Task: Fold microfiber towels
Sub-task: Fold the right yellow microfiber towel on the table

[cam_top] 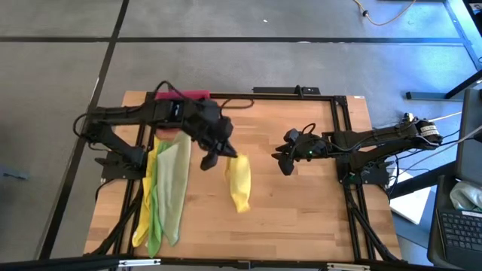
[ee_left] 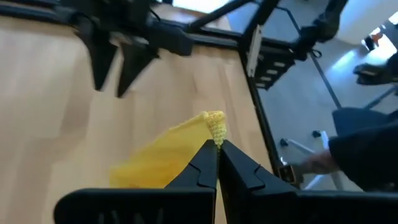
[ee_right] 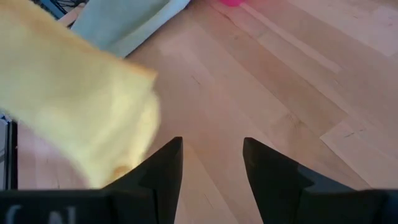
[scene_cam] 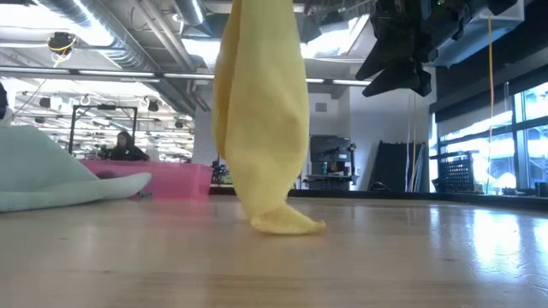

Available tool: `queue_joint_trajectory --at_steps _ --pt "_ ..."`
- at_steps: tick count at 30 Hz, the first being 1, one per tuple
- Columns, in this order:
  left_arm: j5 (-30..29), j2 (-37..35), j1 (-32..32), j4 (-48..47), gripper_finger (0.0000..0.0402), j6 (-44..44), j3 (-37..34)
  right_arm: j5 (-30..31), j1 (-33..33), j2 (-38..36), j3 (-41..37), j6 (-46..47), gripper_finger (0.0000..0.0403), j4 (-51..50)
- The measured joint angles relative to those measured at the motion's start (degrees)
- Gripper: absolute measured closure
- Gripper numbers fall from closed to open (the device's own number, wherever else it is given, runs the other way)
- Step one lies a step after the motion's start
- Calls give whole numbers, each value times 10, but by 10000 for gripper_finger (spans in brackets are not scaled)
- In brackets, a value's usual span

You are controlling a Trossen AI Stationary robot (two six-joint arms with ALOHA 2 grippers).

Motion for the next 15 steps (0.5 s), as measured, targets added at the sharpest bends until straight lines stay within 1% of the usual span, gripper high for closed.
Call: queue_joint_trajectory --at_steps 4,11,15 --pt "-9 -2 22 34 402 -1 -1 0 0 0 0 0 231 0" --pt "-85 -2 25 49 402 -33 -1 0 0 0 0 0 231 0" --pt "-105 -2 25 49 402 -36 -1 0 0 0 0 0 231 0"
